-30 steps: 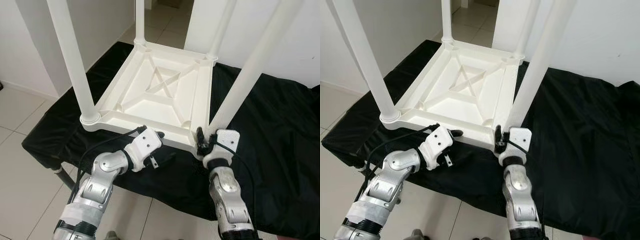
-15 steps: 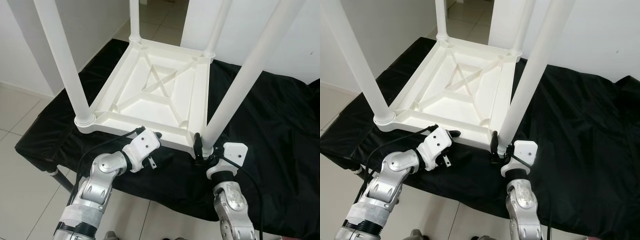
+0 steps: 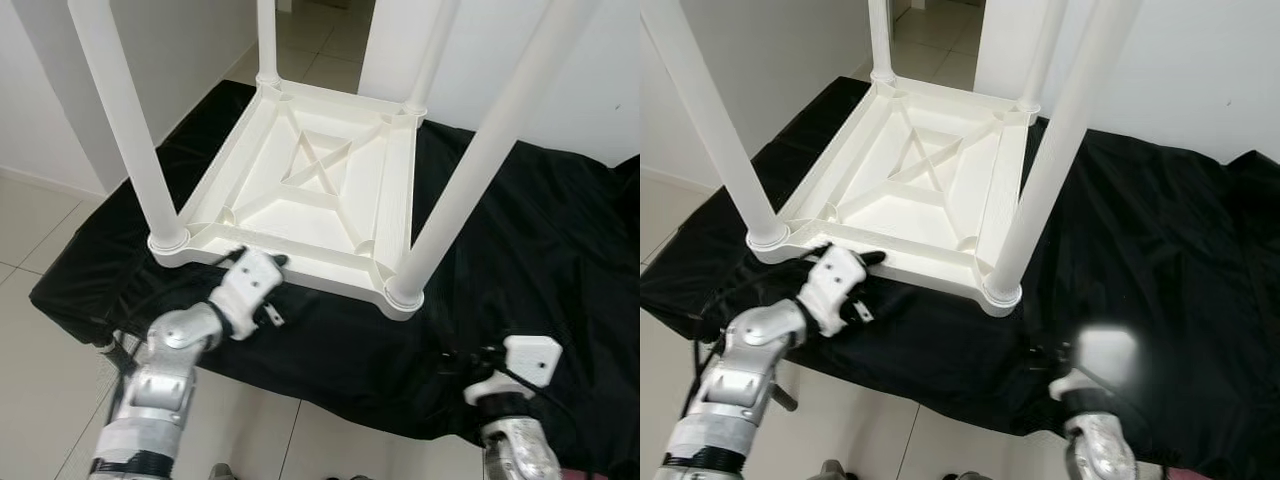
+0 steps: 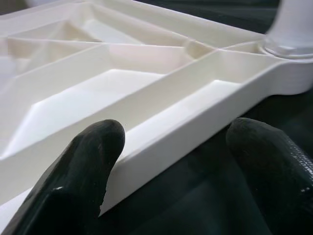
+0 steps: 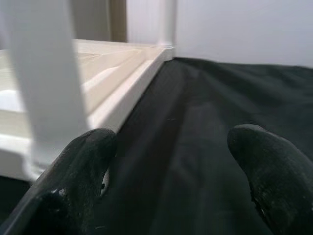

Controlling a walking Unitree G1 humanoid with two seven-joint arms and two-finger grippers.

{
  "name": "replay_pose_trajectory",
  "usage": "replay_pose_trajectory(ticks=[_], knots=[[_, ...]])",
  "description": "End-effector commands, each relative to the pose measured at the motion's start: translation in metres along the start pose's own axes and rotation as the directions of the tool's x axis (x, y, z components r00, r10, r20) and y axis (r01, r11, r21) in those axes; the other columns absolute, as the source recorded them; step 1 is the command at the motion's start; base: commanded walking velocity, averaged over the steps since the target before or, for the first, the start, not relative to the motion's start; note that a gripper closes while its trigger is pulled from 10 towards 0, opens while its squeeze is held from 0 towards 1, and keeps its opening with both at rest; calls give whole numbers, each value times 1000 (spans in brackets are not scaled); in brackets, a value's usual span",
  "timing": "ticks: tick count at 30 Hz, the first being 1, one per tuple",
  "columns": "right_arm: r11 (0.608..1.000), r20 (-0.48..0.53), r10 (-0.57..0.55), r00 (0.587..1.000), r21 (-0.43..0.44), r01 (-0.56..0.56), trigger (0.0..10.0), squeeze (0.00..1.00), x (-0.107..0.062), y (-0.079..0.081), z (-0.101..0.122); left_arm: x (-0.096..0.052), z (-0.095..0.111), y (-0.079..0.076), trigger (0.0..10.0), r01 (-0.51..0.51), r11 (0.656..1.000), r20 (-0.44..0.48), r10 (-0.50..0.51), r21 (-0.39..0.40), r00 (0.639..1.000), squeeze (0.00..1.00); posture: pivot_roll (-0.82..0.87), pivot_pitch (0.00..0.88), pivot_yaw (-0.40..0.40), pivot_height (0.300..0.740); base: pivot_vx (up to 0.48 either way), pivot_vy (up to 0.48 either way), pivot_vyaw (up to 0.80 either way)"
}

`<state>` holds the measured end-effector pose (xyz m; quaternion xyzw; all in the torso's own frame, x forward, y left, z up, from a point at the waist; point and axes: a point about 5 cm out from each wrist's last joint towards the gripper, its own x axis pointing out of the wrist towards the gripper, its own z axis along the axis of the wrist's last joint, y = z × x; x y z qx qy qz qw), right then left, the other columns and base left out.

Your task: Building children table

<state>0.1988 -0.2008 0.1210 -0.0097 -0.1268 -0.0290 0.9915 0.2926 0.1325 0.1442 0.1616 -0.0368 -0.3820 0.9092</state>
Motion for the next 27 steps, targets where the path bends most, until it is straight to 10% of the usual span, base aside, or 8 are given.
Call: replay_pose_trajectory(ticks=[1,7,27], knots=[[1000,-4,-17,1000,8,17,10000,0,-1,-4,-2,0,1,11,10000,-205,978,9,206,-23,979,0,15,94,-46,740,0,0,0],[980,-18,-200,980,17,200,10000,0,8,-31,-9,3,5,19,10000,-244,969,23,245,-50,969,0,24,98,-48,740,0,0,0],[926,27,-376,926,-36,376,10000,0,51,-20,-5,25,10,21,10000,-437,864,73,467,-251,881,0,11,103,-54,740,0,0,0]])
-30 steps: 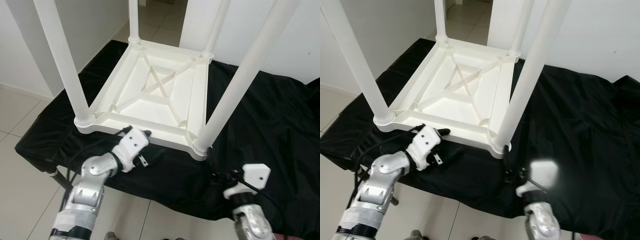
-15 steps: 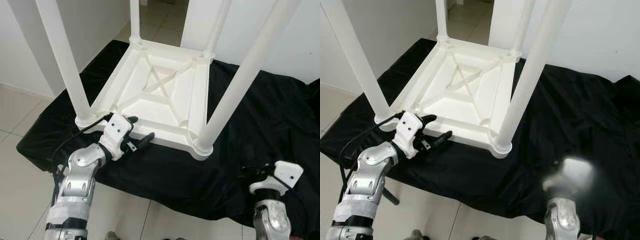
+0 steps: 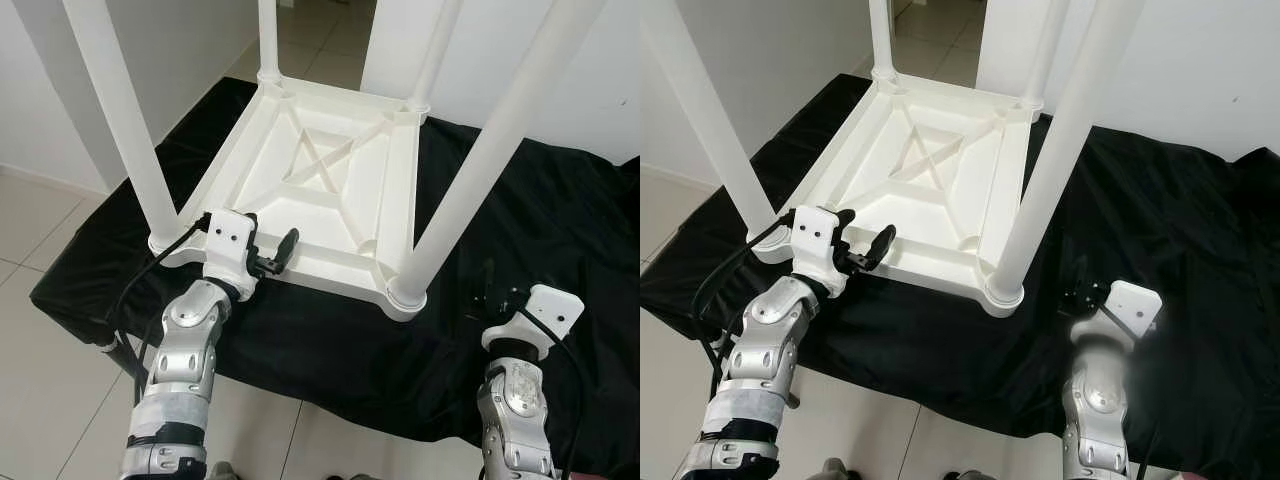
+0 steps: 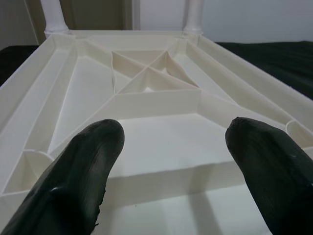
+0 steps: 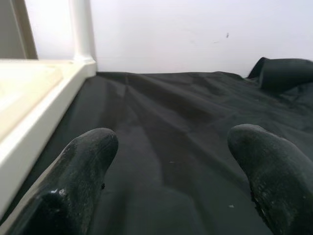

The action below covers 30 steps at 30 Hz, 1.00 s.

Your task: Building children table

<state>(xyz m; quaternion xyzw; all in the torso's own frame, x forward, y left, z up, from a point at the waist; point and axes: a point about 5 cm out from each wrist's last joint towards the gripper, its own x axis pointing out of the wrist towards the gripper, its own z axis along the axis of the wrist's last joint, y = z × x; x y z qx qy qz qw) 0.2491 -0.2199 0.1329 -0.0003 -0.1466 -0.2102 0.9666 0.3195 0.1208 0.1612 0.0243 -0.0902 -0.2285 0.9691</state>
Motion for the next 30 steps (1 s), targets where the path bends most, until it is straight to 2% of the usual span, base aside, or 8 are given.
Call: replay_pose_trajectory(ticks=[1,3,5,12,18,24,30], knots=[[999,-16,-18,1000,-40,18,10000,0,2,-6,-3,0,-3,4,10000,-122,992,4,122,-7,993,0,6,103,-54,740,0,0,0],[998,-9,-2,1000,-65,1,10000,0,5,-7,-2,0,-3,2,10000,-123,992,11,123,8,992,0,5,103,-54,740,0,0,0],[996,-7,-3,1000,-91,2,10000,0,8,-8,-3,1,-1,0,10000,-128,990,26,127,64,992,0,2,101,-49,740,0,0,0],[991,-9,-14,1000,-137,13,10000,0,9,-6,-4,3,-2,2,10000,-194,973,36,191,128,981,0,-6,103,-39,740,0,0,-142],[989,-19,-10,1000,-148,7,10000,0,8,-2,-6,4,-9,1,10000,-166,984,-13,167,61,986,0,0,101,-37,740,0,0,-789],[988,-6,3,1000,-153,-4,10000,0,10,-1,-6,3,-9,5,10000,-161,987,-9,161,24,987,0,5,99,-40,740,0,0,-676],[988,6,33,999,-150,-32,10000,0,10,3,-5,2,-7,12,10000,-153,988,4,153,5,988,0,12,98,-44,740,0,0,0]])
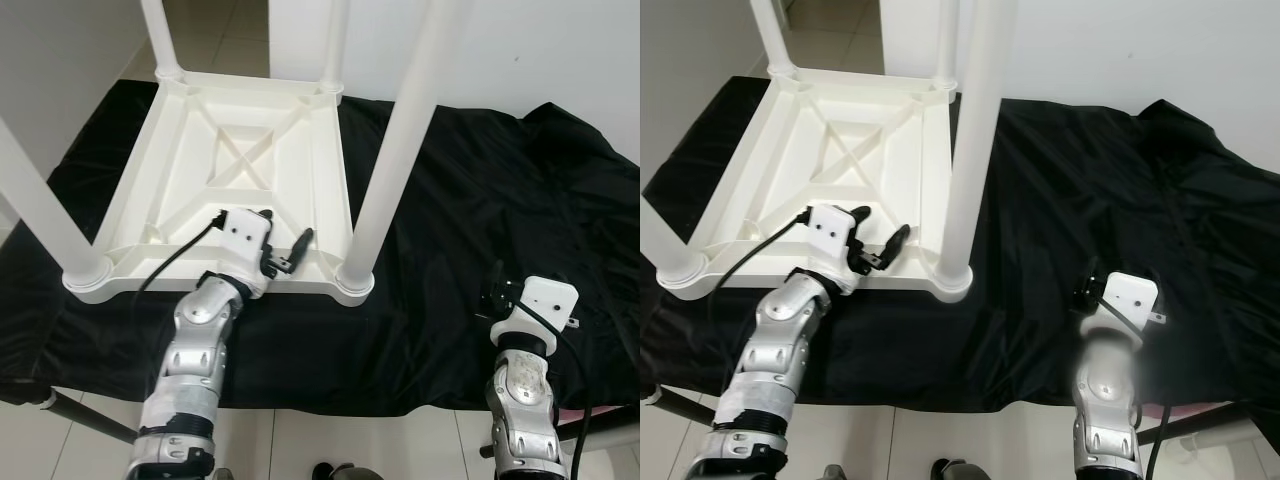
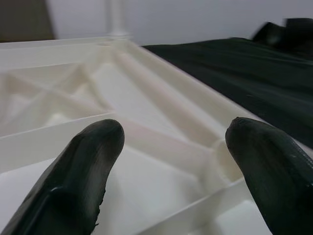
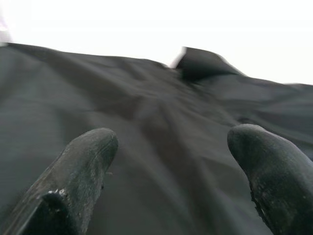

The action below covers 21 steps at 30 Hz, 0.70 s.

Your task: Building children table

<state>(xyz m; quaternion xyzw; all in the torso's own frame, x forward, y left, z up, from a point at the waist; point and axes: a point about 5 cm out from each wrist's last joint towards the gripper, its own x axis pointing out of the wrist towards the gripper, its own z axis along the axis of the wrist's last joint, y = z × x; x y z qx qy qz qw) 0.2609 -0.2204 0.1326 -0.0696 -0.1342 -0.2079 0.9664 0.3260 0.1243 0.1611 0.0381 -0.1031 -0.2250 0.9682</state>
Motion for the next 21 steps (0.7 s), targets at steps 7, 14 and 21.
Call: replay_pose_trajectory(ticks=[7,14,21], knots=[[1000,3,12,1000,-9,-12,10000,0,1,1,-2,-3,-4,6,10000,-128,991,-11,128,-25,992,0,18,92,-46,740,0,0,0],[1000,5,21,1000,-9,-20,10000,0,2,3,-2,-3,-3,5,10000,-119,993,-5,119,-10,993,0,21,88,-49,740,0,0,0],[999,3,31,1000,-11,-31,10000,0,2,3,-3,-3,-4,3,10000,-133,991,-6,133,-15,991,0,23,82,-55,740,0,-391,0]])
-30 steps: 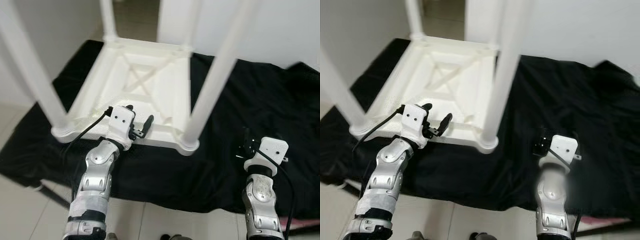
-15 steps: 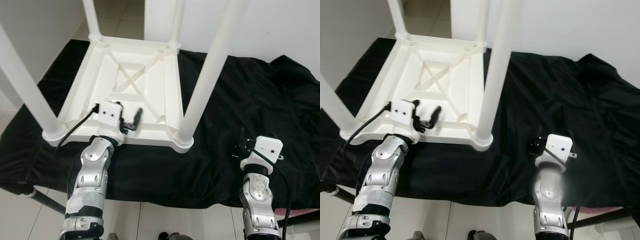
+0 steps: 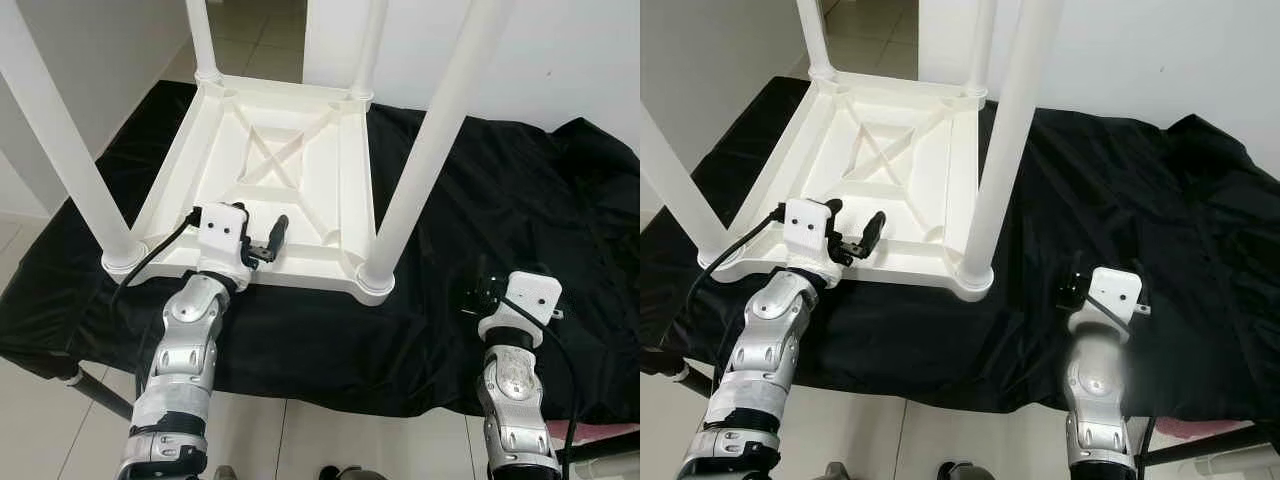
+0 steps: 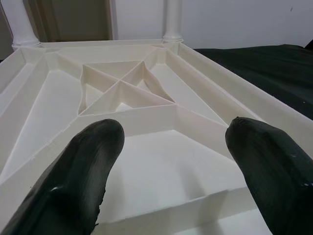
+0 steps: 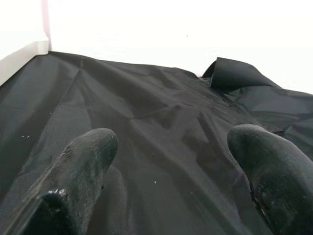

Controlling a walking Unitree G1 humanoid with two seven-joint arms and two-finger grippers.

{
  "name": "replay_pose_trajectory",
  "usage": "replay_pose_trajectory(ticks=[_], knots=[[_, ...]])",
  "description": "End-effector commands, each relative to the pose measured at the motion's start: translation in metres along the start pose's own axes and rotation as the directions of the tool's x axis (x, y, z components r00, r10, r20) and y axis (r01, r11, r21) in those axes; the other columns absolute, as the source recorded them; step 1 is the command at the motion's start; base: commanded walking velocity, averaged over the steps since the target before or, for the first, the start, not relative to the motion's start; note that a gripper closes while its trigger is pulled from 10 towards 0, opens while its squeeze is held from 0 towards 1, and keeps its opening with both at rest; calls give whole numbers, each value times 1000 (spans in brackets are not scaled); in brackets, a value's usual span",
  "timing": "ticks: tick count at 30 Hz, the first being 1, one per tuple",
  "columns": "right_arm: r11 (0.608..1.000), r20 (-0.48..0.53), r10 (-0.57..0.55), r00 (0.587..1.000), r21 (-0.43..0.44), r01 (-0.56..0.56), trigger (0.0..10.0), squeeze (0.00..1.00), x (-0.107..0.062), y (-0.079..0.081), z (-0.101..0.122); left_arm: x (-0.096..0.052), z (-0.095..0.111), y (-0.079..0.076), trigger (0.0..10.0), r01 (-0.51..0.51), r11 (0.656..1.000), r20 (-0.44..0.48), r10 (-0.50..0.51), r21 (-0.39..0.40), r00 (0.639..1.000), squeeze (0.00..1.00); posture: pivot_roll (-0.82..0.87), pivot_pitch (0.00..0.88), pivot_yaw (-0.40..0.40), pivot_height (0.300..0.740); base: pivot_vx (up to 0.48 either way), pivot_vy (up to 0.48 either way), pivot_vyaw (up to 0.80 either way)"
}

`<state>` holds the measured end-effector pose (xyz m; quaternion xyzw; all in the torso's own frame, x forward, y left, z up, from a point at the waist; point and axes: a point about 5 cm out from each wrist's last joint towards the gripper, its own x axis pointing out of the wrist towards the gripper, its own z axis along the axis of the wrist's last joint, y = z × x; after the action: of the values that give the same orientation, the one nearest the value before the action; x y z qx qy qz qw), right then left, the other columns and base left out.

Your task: Building children table

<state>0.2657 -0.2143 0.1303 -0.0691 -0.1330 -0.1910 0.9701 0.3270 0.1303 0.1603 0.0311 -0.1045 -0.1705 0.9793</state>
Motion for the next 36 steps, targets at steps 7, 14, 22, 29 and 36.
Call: replay_pose_trajectory(ticks=[7,14,22,29,36], knots=[[1000,3,6,1000,-19,-5,10000,0,1,-4,-2,-2,-2,0,10000,-39,999,1,39,0,999,0,23,78,-55,740,0,-332,0],[1000,-1,18,1000,-19,-18,10000,0,0,-4,-3,-1,-2,14,10000,-145,986,-9,145,-78,989,0,23,69,-53,740,0,0,0],[999,-1,33,999,-14,-33,10000,0,-1,-1,-3,-1,-3,18,10000,-166,983,-19,165,-78,986,0,23,68,-51,740,0,0,0],[999,-3,41,999,-15,-41,10000,0,-1,0,-4,-3,-5,17,10000,-162,983,-34,160,-84,987,0,23,69,-51,740,0,0,0],[999,-7,43,999,-16,-43,10000,0,0,1,-4,-5,-8,16,10000,-132,991,-42,132,-18,990,0,29,75,-56,740,0,258,0]])
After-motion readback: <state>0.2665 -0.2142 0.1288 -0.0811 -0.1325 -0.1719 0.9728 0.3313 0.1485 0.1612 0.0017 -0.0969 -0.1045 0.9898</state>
